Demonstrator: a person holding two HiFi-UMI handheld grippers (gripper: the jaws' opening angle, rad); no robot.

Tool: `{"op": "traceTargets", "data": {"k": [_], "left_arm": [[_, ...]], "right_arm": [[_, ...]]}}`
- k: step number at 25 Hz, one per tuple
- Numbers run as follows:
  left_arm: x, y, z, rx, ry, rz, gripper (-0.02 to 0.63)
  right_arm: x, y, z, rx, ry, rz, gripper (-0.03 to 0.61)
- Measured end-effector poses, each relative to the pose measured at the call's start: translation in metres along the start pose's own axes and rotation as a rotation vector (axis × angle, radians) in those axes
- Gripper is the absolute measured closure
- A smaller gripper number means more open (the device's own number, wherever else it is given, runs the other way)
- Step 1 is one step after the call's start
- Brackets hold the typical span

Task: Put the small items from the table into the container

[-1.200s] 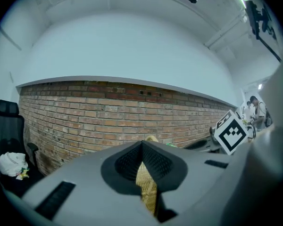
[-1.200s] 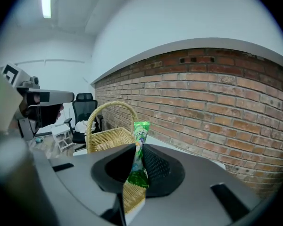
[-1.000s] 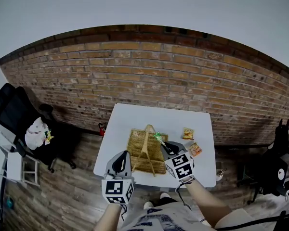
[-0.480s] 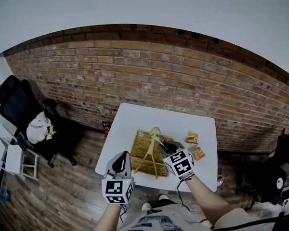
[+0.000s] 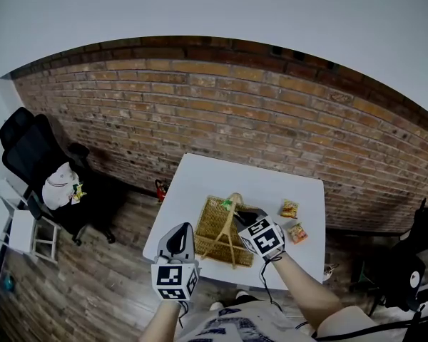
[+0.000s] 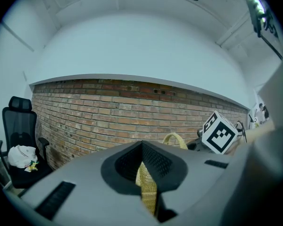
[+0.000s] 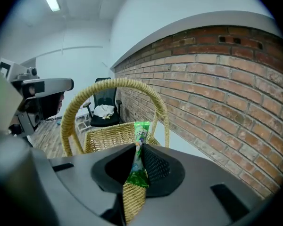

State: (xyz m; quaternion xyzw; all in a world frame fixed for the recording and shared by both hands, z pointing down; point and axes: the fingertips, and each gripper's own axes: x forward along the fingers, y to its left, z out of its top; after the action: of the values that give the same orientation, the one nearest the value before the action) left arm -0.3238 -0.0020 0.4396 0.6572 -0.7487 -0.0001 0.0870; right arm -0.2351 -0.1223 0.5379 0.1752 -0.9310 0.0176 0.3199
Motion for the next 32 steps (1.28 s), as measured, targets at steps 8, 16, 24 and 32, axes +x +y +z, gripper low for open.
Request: {"op": "traceTargets", "data": {"k": [8,16,24,32], "left_arm": [[0.010,0.010,0.000,-0.011,0.002,0.023,0.565],[0.021,0.014,-0.003,-0.021,0.015,0.029,0.565],[0.030,0.013,-0.006,-0.029,0.025,0.022,0.565],[0.032,0.009,-0.005,-0.028,0.024,0.016,0.565]], "right_arm": [[0.020,-0.004,-0.005,-0.048,0.090,0.032,0.514],[0.032,0.005,-0.008,-0.155,0.174,0.075,0.514],[0.036,0.005,-0.007,-0.140,0.153,0.106,0.513],[0.034,0.007,-0.007,-0.122,0.140,0.127,0.512]]}}
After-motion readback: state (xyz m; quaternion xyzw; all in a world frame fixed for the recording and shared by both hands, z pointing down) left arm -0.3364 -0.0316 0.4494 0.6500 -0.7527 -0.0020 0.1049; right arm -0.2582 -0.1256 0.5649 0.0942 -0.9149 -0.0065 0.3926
